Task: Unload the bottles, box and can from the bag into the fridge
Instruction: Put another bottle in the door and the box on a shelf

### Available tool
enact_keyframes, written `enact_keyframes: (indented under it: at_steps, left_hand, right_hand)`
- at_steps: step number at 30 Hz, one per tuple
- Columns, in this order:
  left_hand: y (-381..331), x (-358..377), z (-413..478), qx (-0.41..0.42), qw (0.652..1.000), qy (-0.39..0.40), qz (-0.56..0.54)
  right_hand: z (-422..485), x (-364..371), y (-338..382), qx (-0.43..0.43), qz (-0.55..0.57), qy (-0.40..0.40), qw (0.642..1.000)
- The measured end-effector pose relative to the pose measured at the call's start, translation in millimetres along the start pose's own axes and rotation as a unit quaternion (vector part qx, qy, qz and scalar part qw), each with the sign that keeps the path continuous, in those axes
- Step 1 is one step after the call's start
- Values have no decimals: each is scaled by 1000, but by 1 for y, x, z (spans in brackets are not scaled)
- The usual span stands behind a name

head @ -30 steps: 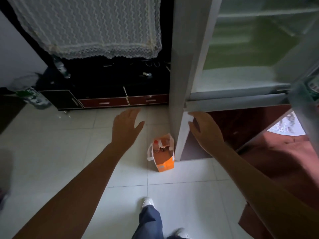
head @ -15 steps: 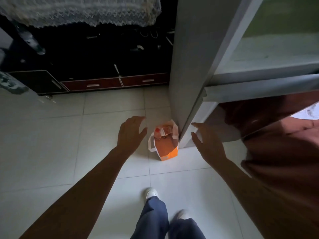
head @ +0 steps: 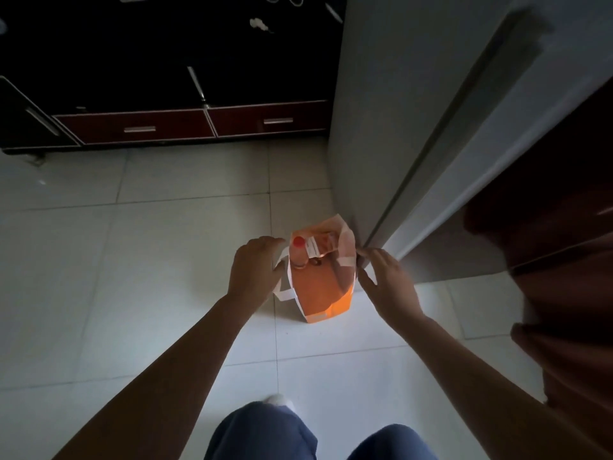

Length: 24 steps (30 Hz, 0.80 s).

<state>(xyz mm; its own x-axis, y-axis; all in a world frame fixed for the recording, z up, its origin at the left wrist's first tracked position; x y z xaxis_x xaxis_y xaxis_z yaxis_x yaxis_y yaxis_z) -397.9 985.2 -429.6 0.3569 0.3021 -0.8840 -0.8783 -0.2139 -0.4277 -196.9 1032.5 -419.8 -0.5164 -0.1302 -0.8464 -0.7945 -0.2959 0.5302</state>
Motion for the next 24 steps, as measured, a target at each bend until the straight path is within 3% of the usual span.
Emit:
enact_keyframes:
  at_steps: [12, 17, 22, 24]
  left_hand:
    - [67, 170, 33, 71, 997, -31, 22]
    - [72, 206, 51, 107, 992, -29, 60]
    - [74, 232, 61, 83, 982, 65, 159]
    - [76, 239, 62, 82, 976, 87, 184]
  right_hand:
    - [54, 154, -84, -10, 18, -35, 999]
    - [67, 186, -98, 11, 2, 10, 1000]
    - [92, 215, -90, -59, -35, 71, 995]
    - [102, 229, -91, -45, -3, 73, 996]
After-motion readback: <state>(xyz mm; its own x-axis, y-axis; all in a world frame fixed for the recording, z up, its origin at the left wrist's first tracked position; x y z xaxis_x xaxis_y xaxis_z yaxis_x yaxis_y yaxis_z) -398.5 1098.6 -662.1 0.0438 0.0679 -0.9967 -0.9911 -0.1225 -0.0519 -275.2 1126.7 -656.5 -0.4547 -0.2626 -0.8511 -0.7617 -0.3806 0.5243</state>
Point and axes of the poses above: each hand's wrist, its own z-axis towards the middle knuckle, its own x-axis out of the palm, y = z × x, the point moved 6 cm from there along z, towards the middle knuckle, and after that the axes turned 12 degrees about -y, right-handed, at the moved point
